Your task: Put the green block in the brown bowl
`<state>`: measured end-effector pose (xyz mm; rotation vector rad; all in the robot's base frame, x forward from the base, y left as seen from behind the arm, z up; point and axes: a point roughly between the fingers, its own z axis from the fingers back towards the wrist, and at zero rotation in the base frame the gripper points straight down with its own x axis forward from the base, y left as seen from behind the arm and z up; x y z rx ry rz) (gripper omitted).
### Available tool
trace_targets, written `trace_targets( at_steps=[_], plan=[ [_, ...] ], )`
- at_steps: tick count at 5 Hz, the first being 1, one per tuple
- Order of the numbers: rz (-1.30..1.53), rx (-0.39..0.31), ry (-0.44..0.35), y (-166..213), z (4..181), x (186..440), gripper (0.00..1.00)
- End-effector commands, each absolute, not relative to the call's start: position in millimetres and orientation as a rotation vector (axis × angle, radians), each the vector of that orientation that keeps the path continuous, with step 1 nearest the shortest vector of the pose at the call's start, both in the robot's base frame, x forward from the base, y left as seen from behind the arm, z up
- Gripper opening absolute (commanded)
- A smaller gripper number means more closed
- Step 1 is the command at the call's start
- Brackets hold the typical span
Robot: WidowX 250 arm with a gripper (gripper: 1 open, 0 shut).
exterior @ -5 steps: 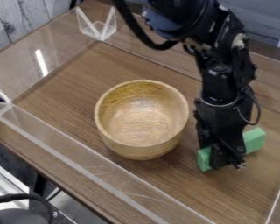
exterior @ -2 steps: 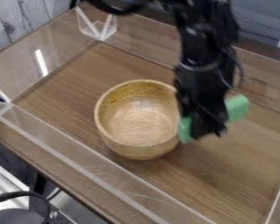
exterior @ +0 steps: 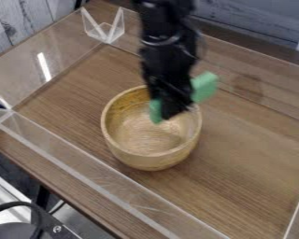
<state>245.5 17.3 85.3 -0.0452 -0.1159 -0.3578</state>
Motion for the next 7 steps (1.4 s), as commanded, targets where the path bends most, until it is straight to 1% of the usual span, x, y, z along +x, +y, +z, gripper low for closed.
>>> trace_targets(
  at_steps=[1,2,4,7],
  plan=[
    [-0.339,-0.025,-0.158,37.8,96.0,246.8,0.00],
    [-0.350,-0.033,-0.138,38.4,88.5,239.1,0.00],
    [-0.365,-0.037,-0.119,36.0,78.9,233.0,0.00],
    [-0.373,-0.050,-0.110,29.6,75.3,230.0,0.00]
  ],
)
